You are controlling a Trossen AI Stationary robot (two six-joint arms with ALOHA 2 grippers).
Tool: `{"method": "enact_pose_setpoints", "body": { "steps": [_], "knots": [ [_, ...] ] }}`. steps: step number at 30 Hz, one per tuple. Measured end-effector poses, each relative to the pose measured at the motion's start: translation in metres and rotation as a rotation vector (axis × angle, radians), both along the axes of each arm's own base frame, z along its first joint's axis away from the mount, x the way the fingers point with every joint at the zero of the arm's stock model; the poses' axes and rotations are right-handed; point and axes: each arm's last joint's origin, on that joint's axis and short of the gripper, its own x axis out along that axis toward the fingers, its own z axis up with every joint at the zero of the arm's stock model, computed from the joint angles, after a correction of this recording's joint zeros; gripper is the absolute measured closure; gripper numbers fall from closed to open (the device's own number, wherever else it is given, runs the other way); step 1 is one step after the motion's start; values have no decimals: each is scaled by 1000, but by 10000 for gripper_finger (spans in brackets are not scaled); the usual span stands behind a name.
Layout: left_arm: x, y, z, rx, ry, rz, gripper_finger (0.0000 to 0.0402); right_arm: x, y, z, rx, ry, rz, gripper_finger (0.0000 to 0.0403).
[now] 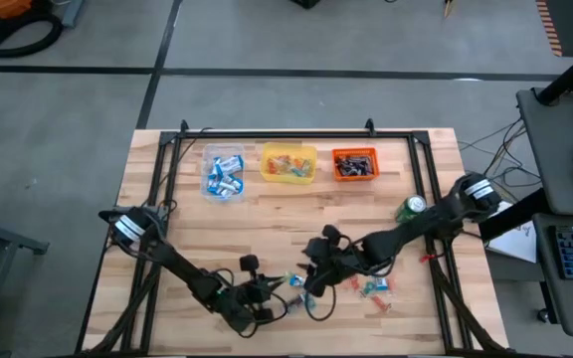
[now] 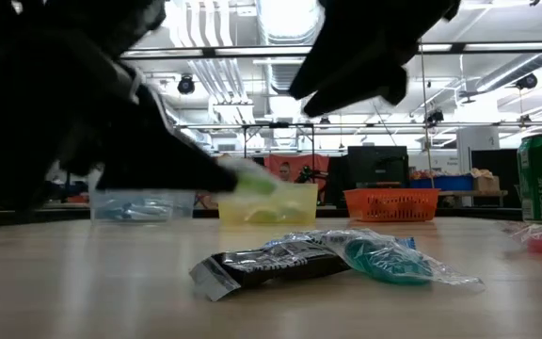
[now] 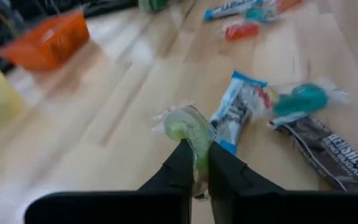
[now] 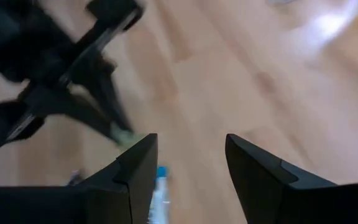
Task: Sort candy
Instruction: Put the green gummy into the yellow bin
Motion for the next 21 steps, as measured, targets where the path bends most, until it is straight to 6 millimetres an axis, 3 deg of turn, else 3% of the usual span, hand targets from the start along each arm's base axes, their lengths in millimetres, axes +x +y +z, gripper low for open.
{"method": "enact_pose_setpoints", "body": {
  "steps": [8, 21],
  "knots": [
    [-2, 0, 27, 152, 8, -63, 395, 21, -5, -25, 117, 32, 115, 212],
    [-2, 0, 33, 280, 45, -102, 396, 28, -4, -19, 193, -29, 214, 211]
  ]
}}
